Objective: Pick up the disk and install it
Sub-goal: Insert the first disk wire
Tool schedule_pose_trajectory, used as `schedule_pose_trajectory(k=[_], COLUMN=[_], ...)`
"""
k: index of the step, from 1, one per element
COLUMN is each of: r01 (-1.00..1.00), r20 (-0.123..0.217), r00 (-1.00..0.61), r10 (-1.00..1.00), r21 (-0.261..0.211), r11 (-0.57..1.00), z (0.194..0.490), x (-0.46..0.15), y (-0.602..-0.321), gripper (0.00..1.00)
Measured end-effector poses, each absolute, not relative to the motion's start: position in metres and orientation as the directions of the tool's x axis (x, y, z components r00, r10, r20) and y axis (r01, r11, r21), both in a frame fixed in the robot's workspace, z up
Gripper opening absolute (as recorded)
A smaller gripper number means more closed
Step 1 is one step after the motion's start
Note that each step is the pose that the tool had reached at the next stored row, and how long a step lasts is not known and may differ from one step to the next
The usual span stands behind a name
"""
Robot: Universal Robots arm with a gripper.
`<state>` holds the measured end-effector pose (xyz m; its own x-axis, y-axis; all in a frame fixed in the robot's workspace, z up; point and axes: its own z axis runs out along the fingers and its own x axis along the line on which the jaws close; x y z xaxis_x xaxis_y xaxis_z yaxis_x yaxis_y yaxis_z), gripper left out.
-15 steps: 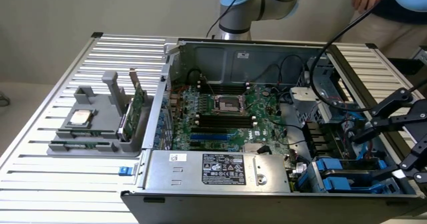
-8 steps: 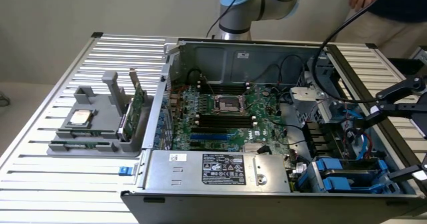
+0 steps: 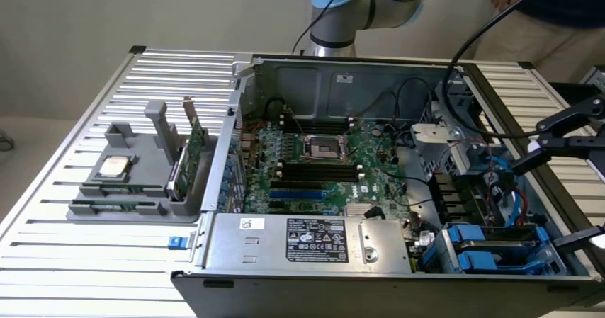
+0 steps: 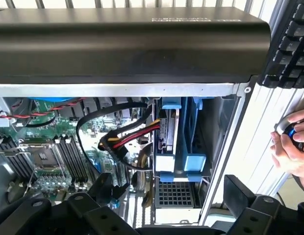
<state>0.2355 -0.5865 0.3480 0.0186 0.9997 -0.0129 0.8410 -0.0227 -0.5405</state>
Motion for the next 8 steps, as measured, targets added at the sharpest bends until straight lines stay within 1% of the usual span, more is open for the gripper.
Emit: schedule_pose_trajectory(k=[8], r01=[0.841], r20=[-0.004], r00=[0.019], r10=[1.000], r21=[-0.542], r11=[-0.018], z=[0.361], x=[0.224], y=[-0.587], gripper=[0.99])
